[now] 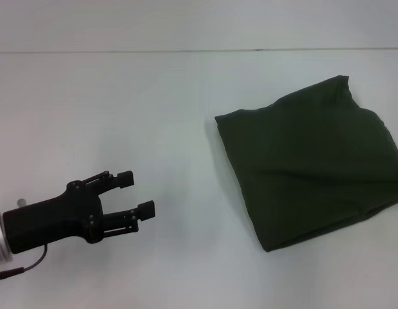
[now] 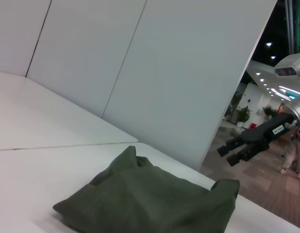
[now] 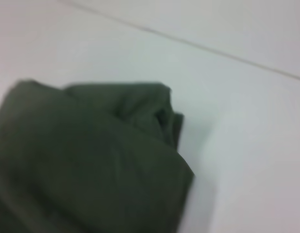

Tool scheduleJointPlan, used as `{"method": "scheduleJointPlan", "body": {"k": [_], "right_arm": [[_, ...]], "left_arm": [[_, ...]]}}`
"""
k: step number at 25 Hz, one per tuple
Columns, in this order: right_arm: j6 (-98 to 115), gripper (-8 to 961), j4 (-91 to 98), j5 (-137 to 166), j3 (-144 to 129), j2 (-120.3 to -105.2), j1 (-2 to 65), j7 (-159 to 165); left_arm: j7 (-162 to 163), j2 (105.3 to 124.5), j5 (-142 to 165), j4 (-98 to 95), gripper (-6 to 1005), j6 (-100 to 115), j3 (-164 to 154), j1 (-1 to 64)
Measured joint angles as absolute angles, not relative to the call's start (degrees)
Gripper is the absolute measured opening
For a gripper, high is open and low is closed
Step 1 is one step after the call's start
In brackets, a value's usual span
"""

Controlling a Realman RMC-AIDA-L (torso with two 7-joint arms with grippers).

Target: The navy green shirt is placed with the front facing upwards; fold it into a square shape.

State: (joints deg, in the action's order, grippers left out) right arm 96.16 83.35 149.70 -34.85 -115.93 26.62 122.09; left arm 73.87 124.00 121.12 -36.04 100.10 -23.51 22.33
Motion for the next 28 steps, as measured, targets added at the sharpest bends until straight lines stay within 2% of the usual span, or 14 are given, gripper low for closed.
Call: {"method": "scheduleJointPlan", "body": {"k": [13,28], "right_arm": [[85.4,926,62.6,140.8,-31.1,-115.83,27.8,119.7],[78.2,924,57.2,139.7,-32.2,-115.68,29.9,122.8]], "left_arm": [[73.9,124.02,120.5,-35.7,899,100.0,-23.6,22.7],[73.6,123.49,121.1,-39.8,899,104.0,-32.4,22.7]]}}
